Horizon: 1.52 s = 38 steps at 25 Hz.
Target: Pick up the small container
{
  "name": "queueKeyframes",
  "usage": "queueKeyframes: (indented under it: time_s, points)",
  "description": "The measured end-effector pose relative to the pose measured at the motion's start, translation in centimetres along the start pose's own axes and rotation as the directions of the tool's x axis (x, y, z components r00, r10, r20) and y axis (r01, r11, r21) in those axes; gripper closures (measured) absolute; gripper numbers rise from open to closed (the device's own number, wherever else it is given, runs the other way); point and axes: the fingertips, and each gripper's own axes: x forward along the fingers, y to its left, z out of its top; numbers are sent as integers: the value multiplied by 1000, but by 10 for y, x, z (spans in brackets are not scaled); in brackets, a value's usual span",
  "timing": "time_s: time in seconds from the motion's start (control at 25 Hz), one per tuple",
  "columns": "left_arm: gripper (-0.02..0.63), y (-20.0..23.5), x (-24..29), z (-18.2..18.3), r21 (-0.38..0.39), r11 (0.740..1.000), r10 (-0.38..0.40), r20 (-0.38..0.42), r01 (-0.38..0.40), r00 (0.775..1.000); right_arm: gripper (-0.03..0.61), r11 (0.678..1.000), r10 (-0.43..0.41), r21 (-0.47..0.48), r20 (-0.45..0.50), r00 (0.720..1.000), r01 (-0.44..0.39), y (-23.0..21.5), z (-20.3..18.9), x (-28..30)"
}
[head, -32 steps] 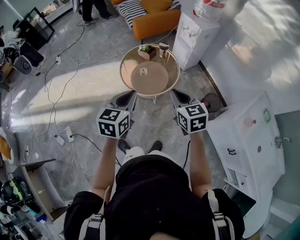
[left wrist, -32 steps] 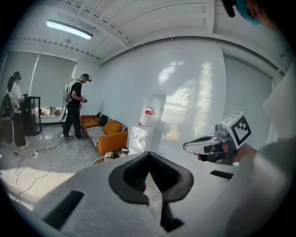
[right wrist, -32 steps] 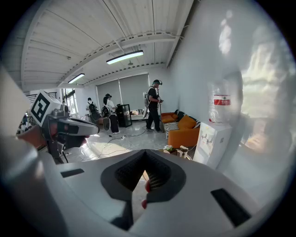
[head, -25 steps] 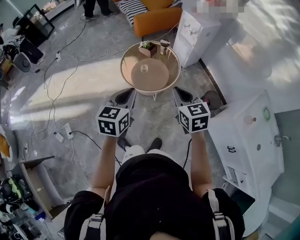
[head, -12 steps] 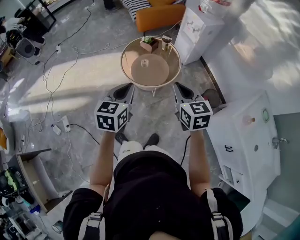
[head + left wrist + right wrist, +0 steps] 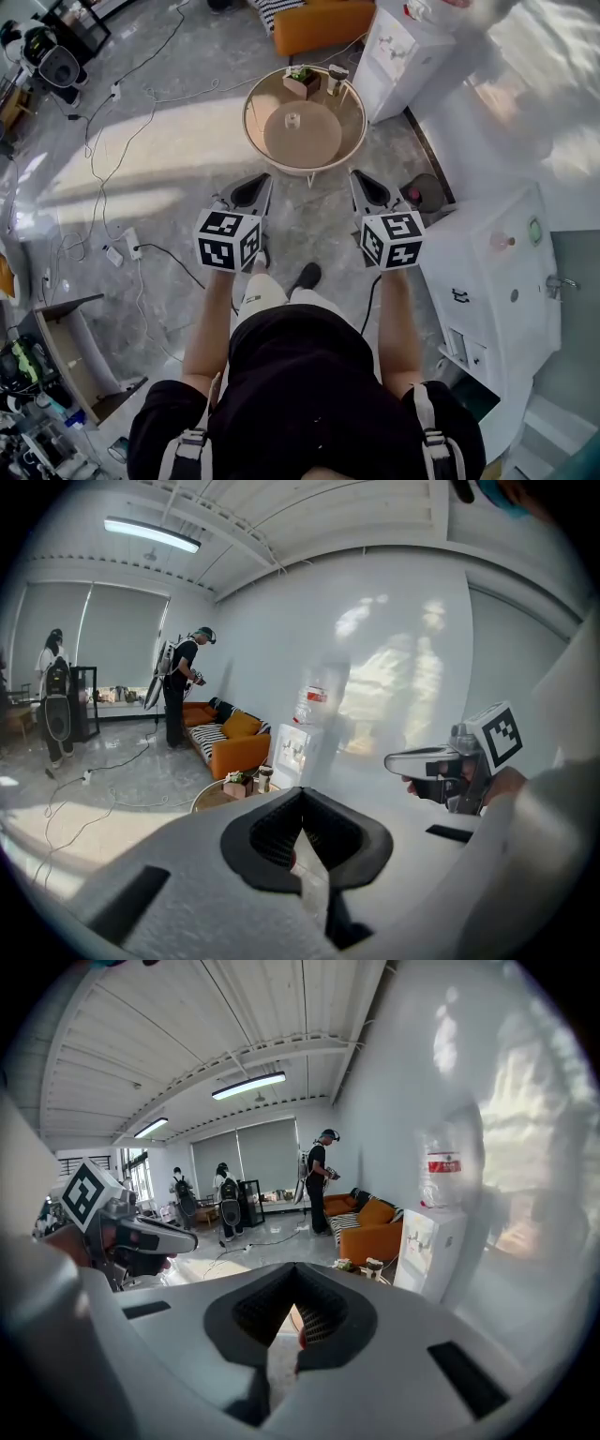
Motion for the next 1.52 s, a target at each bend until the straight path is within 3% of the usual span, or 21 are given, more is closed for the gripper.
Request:
queueKeyframes:
  time_s: [0.6,0.88,1.08,1.52]
  points:
    - [595,114,40,57,50,998,-50,23,49,998,575,998,-65,-10,-32,997,64,18,51,105]
    - [595,168,60,77,96,990,-106,-1,105,994,575,992,-101,74,-41,994,103,26,64,159]
    - [595,197,76,76,80,987,-135,-22,136,991,575,987,-130,88,-76,989,136,33,58,186]
    - [595,215,118,50,26,988,-150,-103,153,983,575,987,-84,123,-160,984,105,24,23,234]
